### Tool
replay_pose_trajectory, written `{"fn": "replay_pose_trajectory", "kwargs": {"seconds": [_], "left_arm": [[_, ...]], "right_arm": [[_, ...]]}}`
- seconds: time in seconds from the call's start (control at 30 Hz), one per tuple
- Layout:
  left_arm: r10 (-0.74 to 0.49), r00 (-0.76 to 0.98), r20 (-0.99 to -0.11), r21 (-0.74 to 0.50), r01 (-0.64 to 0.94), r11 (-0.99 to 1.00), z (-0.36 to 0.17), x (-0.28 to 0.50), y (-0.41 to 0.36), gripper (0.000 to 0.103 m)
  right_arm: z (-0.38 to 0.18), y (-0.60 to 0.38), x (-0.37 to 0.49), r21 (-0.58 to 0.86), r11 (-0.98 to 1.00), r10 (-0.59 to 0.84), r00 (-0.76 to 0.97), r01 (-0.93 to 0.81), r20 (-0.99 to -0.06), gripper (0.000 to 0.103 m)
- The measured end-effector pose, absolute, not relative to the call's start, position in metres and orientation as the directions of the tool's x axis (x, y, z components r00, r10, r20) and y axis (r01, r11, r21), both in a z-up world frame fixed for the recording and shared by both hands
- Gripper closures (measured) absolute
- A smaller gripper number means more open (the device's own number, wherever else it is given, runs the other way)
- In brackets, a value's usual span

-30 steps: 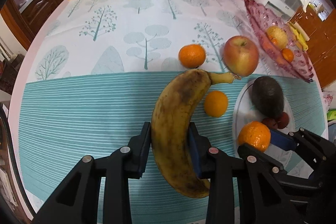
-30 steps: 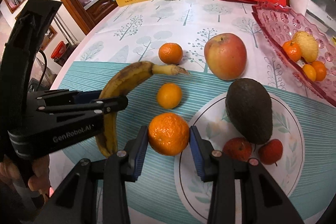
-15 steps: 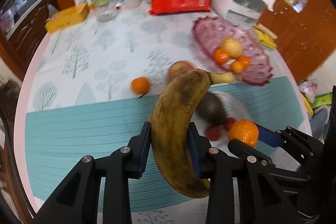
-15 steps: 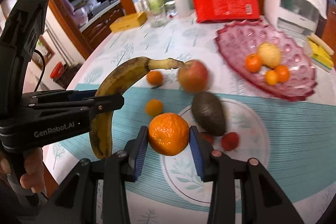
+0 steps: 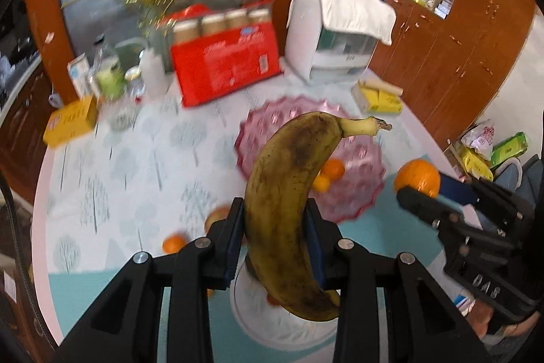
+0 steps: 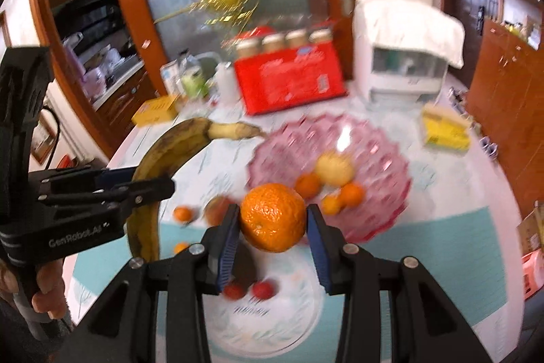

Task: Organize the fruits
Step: 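Carry the banana in the left gripper and tangerine in the right gripper toward the pink bowl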

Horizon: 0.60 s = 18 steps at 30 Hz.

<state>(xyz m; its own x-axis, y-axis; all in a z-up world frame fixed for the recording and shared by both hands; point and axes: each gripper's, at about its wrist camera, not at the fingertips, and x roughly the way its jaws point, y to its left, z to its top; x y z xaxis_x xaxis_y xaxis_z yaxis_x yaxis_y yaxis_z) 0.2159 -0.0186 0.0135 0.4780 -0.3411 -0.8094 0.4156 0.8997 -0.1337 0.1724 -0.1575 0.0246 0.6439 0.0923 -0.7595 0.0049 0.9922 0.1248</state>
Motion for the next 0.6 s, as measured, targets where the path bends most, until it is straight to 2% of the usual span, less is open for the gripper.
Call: {"fn": "replay_pose_trajectory", "kwargs": {"seconds": [0.23, 0.6], "left_arm": [[-0.302, 0.516, -0.802, -0.076, 0.413, 0.908, 0.009, 0.273, -0.056, 0.071], [-0.200, 0.446, -0.872, -0.022, 0.373, 0.927, -0.093, 0.338, -0.099, 0.071]], "right_arm": [[0.027, -0.214, 0.224, 0.097, 0.991, 0.009, 0.663, 0.097, -0.749, 0.063], [-0.078, -0.247, 0.278, 0.086, 0.982, -0.019, 0.534, 0.170, -0.845, 0.063]]}}
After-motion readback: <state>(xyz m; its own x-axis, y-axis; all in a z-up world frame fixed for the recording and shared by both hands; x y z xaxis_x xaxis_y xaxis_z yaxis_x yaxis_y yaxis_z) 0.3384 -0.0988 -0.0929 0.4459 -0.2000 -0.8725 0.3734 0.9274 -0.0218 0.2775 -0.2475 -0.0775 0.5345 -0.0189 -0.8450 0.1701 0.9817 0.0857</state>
